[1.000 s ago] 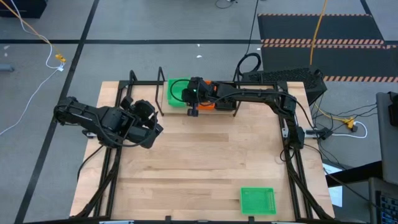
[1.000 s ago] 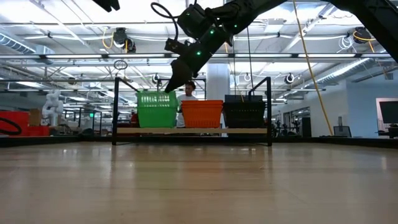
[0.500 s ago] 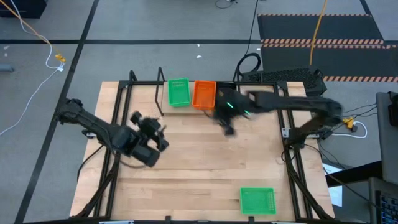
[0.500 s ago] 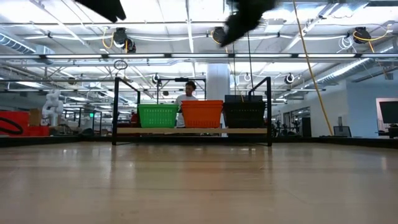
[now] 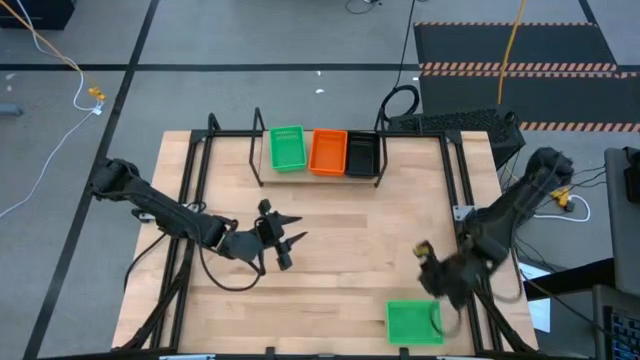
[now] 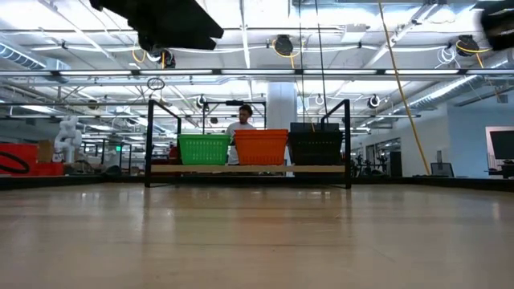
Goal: Stack baskets on shelf by color
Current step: Stack the green bin on top of the green bin on the shelf
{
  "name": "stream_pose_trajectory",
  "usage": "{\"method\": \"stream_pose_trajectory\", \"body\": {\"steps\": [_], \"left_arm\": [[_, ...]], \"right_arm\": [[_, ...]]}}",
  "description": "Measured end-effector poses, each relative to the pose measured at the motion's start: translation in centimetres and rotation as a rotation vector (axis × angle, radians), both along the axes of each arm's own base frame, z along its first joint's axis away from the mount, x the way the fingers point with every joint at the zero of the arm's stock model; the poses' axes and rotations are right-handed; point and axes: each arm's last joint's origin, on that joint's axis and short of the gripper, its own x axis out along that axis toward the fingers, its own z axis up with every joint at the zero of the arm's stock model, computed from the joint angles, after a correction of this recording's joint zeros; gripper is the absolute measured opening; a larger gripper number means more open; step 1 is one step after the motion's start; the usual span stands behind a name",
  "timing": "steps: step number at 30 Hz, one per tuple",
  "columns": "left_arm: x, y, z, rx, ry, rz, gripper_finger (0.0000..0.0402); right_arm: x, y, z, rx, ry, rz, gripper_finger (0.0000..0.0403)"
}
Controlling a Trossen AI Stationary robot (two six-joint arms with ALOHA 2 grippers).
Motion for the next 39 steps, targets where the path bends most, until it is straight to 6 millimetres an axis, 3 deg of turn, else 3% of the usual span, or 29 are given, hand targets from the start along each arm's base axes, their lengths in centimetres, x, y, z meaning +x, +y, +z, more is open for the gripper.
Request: {"method": "stream_pose_trajectory", "body": {"steps": [5, 10, 15, 21, 25, 29, 39], "left_arm": [[-0.2, 0.2, -0.8, -0.015, -0.034, -0.002, 0.0195], [-0.3, 0.3, -1.1, -0.055, -0.039, 0.016, 0.0195], [-0.4, 0.3, -1.1, -0.068, -0.043, 0.018, 0.0195], [-0.4, 0.2, -1.2, -0.077, -0.039, 0.02, 0.0195], [-0.7, 0.1, -1.5, -0.08, -0.008, 0.027, 0.0195], [-1.0, 0.1, -2.1, -0.086, 0.032, 0.066, 0.0195], [-1.4, 0.2, -2.6, -0.109, 0.062, 0.108, 0.0195]], "right_arm": [[-2.1, 3.5, -2.5, -0.134, 0.084, 0.241, 0.013], [-2.8, 5.3, -4.3, -0.21, 0.16, 0.365, 0.013], [-3.3, 6.7, -4.2, -0.252, 0.13, 0.41, 0.013], [-3.8, 7.4, -1.7, -0.334, 0.07, 0.433, 0.013], [-4.2, 8.0, -1.3, -0.306, 0.059, 0.46, 0.013], [-4.0, 9.0, -1.9, -0.277, 0.063, 0.532, 0.013], [-3.9, 10.8, -5.8, -0.359, 0.188, 0.664, 0.013]]}}
